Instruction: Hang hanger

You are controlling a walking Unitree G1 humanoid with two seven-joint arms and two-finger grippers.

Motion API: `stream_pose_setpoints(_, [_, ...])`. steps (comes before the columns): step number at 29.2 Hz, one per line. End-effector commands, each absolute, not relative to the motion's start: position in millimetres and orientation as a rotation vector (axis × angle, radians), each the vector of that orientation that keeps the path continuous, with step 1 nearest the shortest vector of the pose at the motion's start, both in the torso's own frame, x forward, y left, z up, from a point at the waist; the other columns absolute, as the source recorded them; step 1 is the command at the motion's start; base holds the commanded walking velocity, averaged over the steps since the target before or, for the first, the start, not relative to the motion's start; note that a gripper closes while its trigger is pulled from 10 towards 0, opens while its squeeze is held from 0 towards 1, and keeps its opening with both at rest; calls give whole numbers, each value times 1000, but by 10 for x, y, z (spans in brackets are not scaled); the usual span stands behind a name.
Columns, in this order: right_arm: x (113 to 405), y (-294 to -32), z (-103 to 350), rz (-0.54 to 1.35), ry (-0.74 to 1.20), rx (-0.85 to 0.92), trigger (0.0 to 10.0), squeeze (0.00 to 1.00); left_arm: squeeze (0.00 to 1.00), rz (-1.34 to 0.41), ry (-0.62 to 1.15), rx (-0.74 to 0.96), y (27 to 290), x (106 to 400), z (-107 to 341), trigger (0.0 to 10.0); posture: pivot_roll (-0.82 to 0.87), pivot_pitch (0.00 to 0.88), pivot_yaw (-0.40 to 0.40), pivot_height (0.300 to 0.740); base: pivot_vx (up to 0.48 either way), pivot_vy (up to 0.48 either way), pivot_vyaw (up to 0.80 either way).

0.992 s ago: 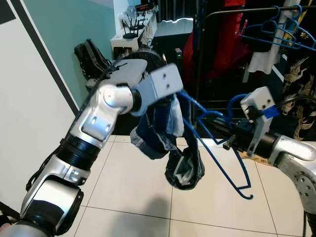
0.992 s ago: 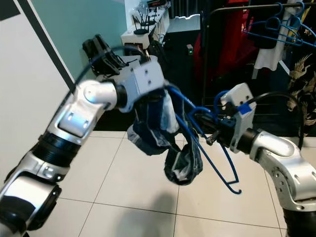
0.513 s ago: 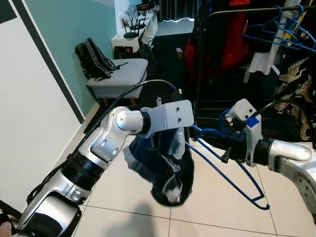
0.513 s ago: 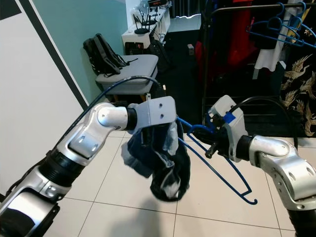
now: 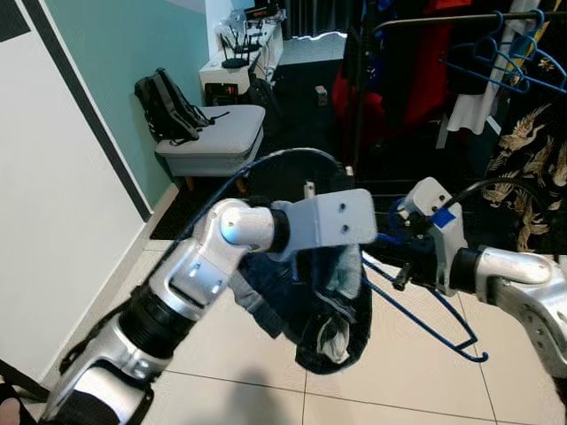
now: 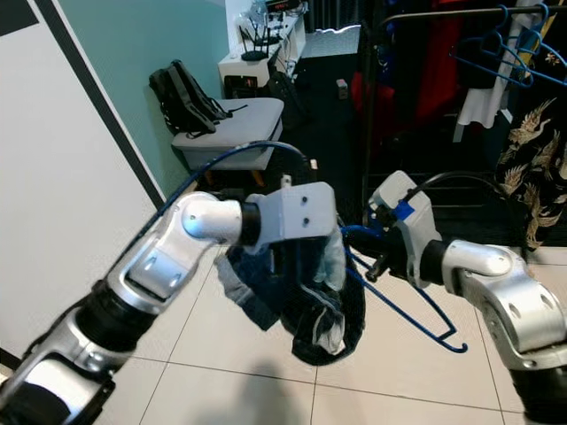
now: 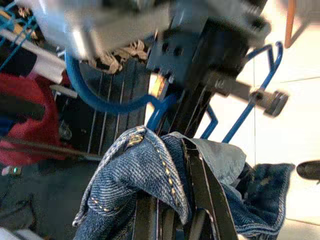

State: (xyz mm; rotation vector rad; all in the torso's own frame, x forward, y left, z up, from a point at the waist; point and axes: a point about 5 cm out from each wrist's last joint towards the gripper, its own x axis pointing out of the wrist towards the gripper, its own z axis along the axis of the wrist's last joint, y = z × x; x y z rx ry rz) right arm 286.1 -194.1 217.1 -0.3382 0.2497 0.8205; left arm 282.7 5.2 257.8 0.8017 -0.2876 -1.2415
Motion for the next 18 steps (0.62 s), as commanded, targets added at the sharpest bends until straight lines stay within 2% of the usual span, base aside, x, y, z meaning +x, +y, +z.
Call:
stream_pose_setpoints(1, [2887, -1845, 2218, 868, 211, -347, 10000, 0, 0, -1278, -320, 772, 6, 2751, 2633, 10000, -41, 0, 96, 740, 0, 0, 0])
stream_pose_setpoints(8, [2959, -1815, 2339, 878, 147, -330, 10000, 0, 0, -1299, -309, 800, -2, 2743, 2586, 10000, -38, 0, 98, 740, 0, 0, 0])
stream_pose_setpoints(9, [2971, -1796, 2399, 892, 109, -305, 10000, 0, 1000, -1299, -292, 807, 26, 2773, 2558, 10000, -40, 0, 100, 740, 0, 0, 0])
stream_pose_setpoints(15, [2970, -1768, 2489, 919, 45, -263, 10000, 0, 1000, -1298, -274, 809, 63, 2804, 2532, 10000, -37, 0, 104, 740, 0, 0, 0])
stream_pose_setpoints(18, [2936, -1728, 2613, 960, -60, -186, 10000, 0, 1000, -1311, -276, 804, 98, 2789, 2566, 10000, -28, 0, 103, 740, 0, 0, 0])
